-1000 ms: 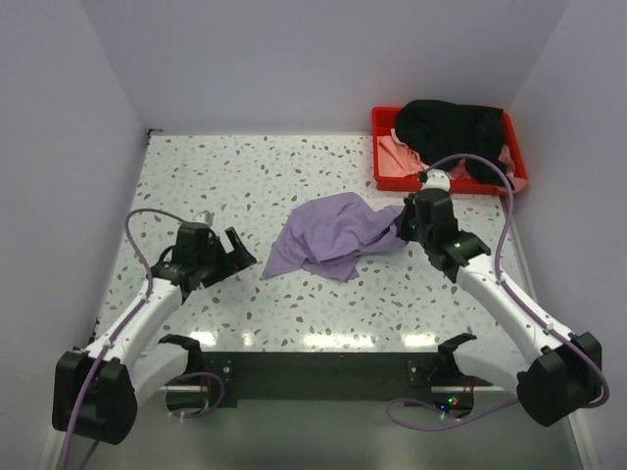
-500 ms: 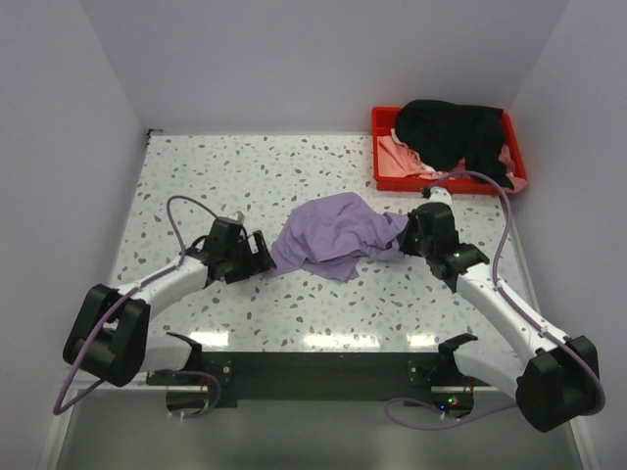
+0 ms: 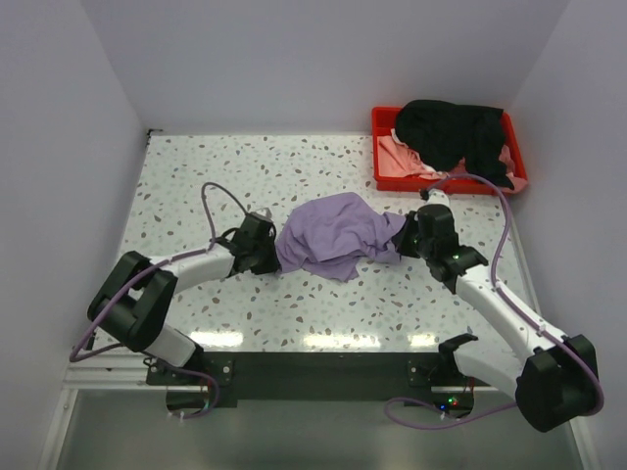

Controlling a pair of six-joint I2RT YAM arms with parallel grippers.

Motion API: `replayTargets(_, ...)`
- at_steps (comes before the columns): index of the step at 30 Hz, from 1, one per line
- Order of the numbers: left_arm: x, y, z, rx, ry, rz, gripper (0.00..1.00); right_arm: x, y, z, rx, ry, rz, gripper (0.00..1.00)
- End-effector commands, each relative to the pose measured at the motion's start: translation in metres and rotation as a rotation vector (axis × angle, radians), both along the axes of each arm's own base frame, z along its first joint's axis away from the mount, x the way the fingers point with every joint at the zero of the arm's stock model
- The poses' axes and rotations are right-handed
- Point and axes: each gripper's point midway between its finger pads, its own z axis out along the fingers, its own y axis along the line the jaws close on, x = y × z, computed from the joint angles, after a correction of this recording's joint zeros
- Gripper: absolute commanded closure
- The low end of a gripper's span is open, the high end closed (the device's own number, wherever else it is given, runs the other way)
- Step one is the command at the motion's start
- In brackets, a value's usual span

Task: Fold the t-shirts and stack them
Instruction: Flatten the tshirt out

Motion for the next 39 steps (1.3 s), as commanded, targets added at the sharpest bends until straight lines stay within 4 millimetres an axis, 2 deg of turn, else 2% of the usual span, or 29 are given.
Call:
replayTargets(1,0.006,0.000,-0.008,0.051,0.005,0.034,0.91,0.007,0.003,0.009,0.036,-0.051,-0.005,1.00)
replayTargets(2,0.009,0.001,-0.007,0.059,0.000,0.042,1.00,0.008,0.004,0.012,0.037,-0.057,-0.001,1.00)
replayTargets(4,0.019,0.006,0.004,0.099,-0.029,0.071,1.00,0.009,0.002,0.020,0.024,-0.070,0.002,1.00)
replayTargets(7,0.034,0.016,0.035,0.140,-0.115,0.113,1.00,0.010,-0.003,0.034,0.001,-0.099,-0.006,1.00)
replayTargets(9,0.043,0.021,0.070,0.137,-0.195,0.141,1.00,0.011,-0.006,0.046,-0.004,-0.127,-0.020,1.00)
replayTargets(11,0.050,0.031,0.097,0.159,-0.270,0.175,1.00,0.011,-0.005,0.068,0.015,-0.174,-0.009,1.00)
replayTargets(12,0.053,0.033,0.123,0.141,-0.326,0.189,1.00,0.011,-0.004,0.076,0.023,-0.192,-0.002,1.00)
replayTargets(13,0.055,0.036,0.137,0.148,-0.365,0.192,1.00,0.009,-0.003,0.094,0.038,-0.233,0.006,1.00)
replayTargets(14,0.059,0.035,0.158,0.127,-0.408,0.196,1.00,0.008,-0.002,0.102,0.046,-0.248,0.014,1.00)
replayTargets(17,0.057,0.045,0.211,0.102,-0.500,0.228,1.00,-0.001,0.002,0.144,0.095,-0.344,0.051,1.00)
replayTargets(19,0.051,0.057,0.244,0.075,-0.568,0.292,1.00,-0.006,0.000,0.167,0.098,-0.393,0.055,1.00)
replayTargets(20,0.044,0.064,0.265,0.043,-0.608,0.320,1.00,-0.011,-0.003,0.189,0.109,-0.439,0.053,1.00)
replayTargets(23,0.034,0.083,0.304,-0.034,-0.702,0.436,1.00,-0.022,-0.007,0.230,0.124,-0.525,0.061,1.00)
replayTargets(24,0.025,0.089,0.329,-0.090,-0.768,0.448,1.00,-0.028,-0.008,0.242,0.136,-0.552,0.063,1.00)
replayTargets(25,0.019,0.084,0.344,-0.092,-0.815,0.363,1.00,-0.034,-0.006,0.260,0.156,-0.585,0.085,1.00)
replayTargets(26,0.012,0.082,0.368,-0.134,-0.863,0.334,1.00,-0.039,-0.005,0.269,0.168,-0.604,0.100,1.00)
replayTargets(28,-0.003,0.079,0.395,-0.182,-0.916,0.263,1.00,-0.051,-0.004,0.295,0.193,-0.656,0.128,1.00)
replayTargets(29,-0.012,0.080,0.418,-0.212,-0.960,0.246,1.00,-0.058,0.000,0.303,0.207,-0.671,0.160,1.00)
replayTargets(30,-0.017,0.081,0.427,-0.222,-0.976,0.232,1.00,-0.063,0.001,0.312,0.215,-0.687,0.177,1.00)
replayTargets(31,-0.022,0.082,0.437,-0.230,-0.991,0.219,1.00,-0.072,0.000,0.330,0.221,-0.725,0.193,1.00)
replayTargets(32,-0.033,0.088,0.455,-0.248,-1.017,0.219,1.00,-0.079,0.004,0.339,0.235,-0.742,0.231,1.00)
replayTargets(34,-0.046,0.093,0.474,-0.273,-1.049,0.209,1.00,-0.090,0.004,0.358,0.248,-0.785,0.256,1.00)
replayTargets(35,-0.056,0.099,0.490,-0.292,-1.081,0.212,1.00,-0.100,0.002,0.376,0.257,-0.825,0.262,1.00)
replayTargets(37,-0.071,0.111,0.508,-0.313,-1.129,0.228,1.00,-0.116,-0.001,0.396,0.260,-0.874,0.285,1.00)
replayTargets(38,-0.084,0.119,0.523,-0.332,-1.160,0.235,1.00,-0.120,-0.002,0.401,0.259,-0.887,0.289,1.00)
replayTargets(39,-0.090,0.123,0.528,-0.335,-1.170,0.239,1.00,-0.126,-0.003,0.406,0.252,-0.904,0.298,1.00)
